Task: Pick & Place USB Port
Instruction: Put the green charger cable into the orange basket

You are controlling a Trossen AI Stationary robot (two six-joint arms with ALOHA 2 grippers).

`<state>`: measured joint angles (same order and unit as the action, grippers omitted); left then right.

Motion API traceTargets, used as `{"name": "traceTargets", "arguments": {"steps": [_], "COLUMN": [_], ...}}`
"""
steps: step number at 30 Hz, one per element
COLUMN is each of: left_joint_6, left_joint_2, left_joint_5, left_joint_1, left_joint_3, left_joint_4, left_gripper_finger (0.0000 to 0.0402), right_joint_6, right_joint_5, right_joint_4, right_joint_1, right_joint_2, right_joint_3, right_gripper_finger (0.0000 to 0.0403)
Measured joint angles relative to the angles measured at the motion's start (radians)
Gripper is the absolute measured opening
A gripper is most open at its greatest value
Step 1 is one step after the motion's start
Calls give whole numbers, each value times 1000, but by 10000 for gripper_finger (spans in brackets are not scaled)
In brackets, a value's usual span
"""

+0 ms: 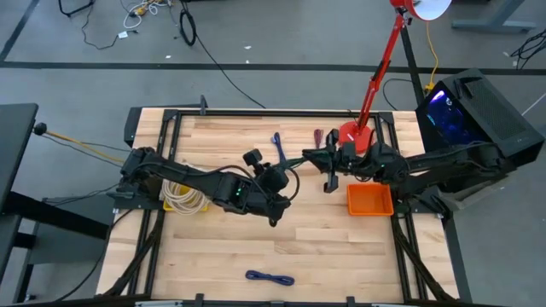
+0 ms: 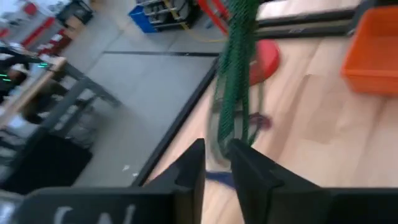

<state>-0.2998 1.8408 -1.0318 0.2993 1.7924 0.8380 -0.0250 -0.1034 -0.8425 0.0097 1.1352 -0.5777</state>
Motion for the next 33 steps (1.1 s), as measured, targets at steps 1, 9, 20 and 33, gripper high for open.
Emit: {"name": "traceTargets", "arguments": {"steps": [1, 9, 20, 33], "left_joint_6": [1, -42, -390, -449], "left_joint_2": [-2, -63, -95, -95], "left_joint_5": [-15, -107, -89, -90], "left_joint_1": [0, 3, 3, 2], "left_joint_3": [0, 1, 1, 1], "left_joint_4": [16, 129, 543, 610], "left_gripper_finger": [87, 138, 143, 144], "right_joint_6": [4, -35, -208, -519], "right_joint_5": [-13, -86, -433, -592], "right_joint_4": [33, 432, 1048, 1494], "right_joint_1": [0, 5, 261, 453], "right_joint_2": [-20, -253, -607, -646], "right_joint_3": [0, -1, 0, -1], "right_gripper_finger": [10, 10, 9, 9]}}
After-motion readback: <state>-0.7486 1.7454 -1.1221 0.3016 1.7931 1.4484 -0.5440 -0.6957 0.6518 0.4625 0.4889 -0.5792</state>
